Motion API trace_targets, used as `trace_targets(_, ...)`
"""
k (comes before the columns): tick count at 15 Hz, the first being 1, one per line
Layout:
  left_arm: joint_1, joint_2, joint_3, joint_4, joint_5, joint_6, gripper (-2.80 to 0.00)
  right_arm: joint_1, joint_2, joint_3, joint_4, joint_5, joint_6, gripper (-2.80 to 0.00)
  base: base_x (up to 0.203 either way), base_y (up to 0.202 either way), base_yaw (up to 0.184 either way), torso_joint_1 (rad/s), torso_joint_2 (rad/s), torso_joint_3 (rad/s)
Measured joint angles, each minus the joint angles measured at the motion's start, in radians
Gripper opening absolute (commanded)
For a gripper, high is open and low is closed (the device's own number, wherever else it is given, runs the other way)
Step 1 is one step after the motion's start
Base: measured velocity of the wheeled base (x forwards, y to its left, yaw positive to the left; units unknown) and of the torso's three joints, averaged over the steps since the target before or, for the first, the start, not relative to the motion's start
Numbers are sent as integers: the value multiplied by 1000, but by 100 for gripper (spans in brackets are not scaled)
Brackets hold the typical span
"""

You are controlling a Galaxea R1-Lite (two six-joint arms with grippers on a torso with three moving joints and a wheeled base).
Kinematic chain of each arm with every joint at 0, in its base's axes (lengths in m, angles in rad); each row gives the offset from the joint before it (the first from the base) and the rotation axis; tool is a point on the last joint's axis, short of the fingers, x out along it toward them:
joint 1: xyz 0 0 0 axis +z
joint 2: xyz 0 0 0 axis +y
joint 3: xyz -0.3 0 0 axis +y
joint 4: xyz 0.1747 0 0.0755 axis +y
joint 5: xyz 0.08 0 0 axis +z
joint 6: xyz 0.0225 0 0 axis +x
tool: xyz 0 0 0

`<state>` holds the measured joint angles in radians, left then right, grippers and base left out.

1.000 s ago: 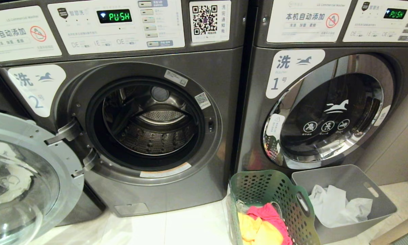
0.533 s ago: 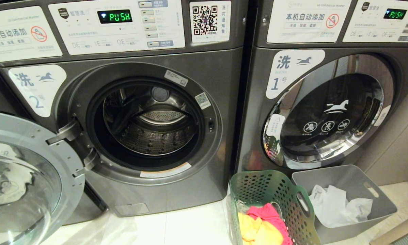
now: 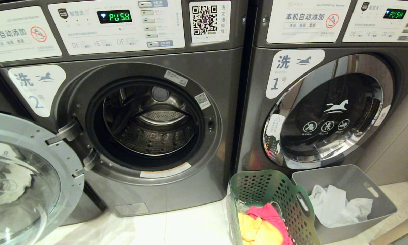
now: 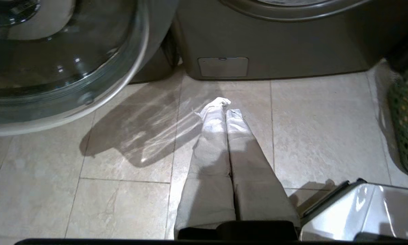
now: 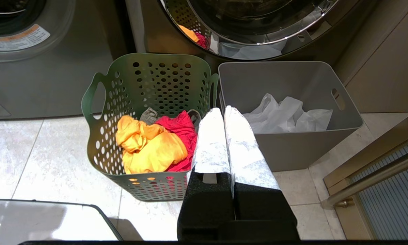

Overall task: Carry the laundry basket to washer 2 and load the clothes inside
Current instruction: Open the lid of the washing machine

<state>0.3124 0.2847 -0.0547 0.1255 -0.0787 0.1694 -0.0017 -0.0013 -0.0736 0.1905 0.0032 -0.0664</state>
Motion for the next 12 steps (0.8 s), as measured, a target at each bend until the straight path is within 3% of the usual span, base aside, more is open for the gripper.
trace_targets(3,-120,-3,9,-14,5,-12,-280,0,0,0,0,0,-2,-280,0,0,0,0,0,0)
trace_targets(8,-149,-5,35,-84,19,-42,-280,0,0,0,0,2,-7,-280,0,0,0,0,0,0)
trace_targets(12,-229,-9,35,-83,22,-57,-280,0,0,-1,1,1,-7,-280,0,0,0,0,0,0)
